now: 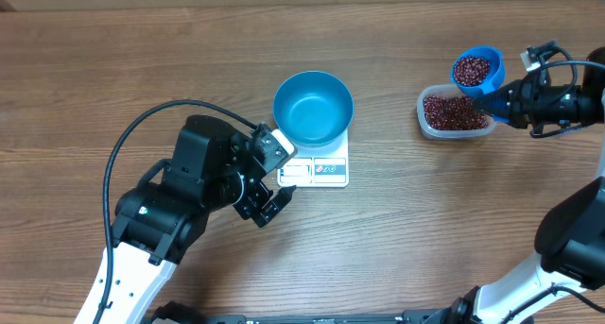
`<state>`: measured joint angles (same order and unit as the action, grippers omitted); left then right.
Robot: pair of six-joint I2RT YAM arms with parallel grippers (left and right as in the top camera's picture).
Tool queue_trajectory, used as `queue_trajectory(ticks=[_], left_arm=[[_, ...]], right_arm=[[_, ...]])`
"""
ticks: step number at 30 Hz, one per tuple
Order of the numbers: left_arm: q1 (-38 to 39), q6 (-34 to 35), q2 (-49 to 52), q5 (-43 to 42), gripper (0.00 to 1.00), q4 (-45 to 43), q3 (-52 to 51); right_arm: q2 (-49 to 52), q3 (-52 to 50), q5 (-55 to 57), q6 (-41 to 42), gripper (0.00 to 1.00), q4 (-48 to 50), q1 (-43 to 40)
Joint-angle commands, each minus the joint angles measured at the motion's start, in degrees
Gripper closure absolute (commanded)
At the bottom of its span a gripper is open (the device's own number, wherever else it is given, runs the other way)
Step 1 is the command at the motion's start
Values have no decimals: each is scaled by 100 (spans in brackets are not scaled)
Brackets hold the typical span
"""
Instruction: Scoop item into bowl and weigh 150g on scale
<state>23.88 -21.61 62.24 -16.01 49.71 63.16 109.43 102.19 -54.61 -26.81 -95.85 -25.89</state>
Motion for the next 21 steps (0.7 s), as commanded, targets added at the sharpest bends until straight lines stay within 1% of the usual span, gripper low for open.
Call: queue_trajectory(ticks=[1, 21], left_arm=[[-31, 52, -46, 142, 0, -76, 33], [-83, 83, 708, 162, 1, -302, 33]], right_arm=[[-205, 31, -90, -63, 96, 11, -15], [-205, 31, -90, -66, 96, 13, -15]])
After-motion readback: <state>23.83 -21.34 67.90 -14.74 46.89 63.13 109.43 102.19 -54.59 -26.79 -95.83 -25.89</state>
